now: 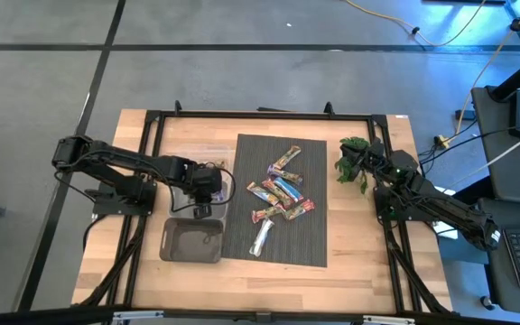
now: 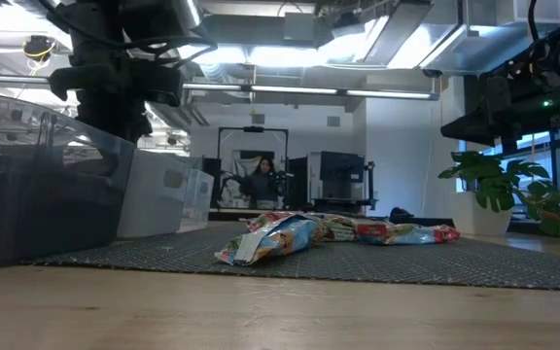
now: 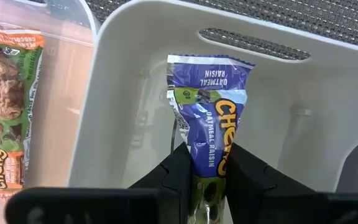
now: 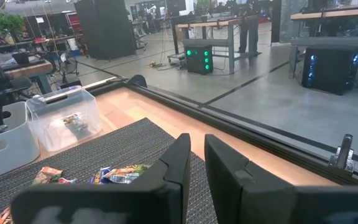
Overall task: Pick and place Granola Bars by type
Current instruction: Put the blue granola bar into the gray bin
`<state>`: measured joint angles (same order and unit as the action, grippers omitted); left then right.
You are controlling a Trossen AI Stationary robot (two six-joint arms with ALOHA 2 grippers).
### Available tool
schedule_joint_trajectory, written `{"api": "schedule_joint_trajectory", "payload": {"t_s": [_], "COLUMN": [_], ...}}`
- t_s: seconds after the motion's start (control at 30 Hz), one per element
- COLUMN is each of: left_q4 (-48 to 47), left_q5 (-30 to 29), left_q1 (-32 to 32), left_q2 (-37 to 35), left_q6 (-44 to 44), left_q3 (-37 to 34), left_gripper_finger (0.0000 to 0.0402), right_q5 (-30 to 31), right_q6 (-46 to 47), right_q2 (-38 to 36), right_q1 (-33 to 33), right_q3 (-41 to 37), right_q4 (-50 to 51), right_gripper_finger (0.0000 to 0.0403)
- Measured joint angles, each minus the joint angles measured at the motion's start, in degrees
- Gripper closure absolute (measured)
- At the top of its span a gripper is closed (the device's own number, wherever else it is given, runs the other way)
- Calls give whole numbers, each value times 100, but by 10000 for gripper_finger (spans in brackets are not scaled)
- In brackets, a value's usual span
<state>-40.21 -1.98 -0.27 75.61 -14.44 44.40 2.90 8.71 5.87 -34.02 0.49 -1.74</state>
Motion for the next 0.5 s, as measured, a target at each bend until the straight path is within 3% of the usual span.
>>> {"api": "schedule_joint_trajectory", "payload": {"t_s": [0.33,0.5], "left_q4": [0,-5], "left_q5": [2,3], "left_q1": [0,0], "left_q2": [0,2], "left_q6": [0,2], "left_q3": [0,0], "left_gripper_finger": [327,299], "right_q5": [0,0], "right_q6": [-2,-4], "right_q2": [0,0], "right_q1": [0,0], "right_q3": [0,0], "right_q4": [1,2], "right_gripper_finger": [351,351]}}
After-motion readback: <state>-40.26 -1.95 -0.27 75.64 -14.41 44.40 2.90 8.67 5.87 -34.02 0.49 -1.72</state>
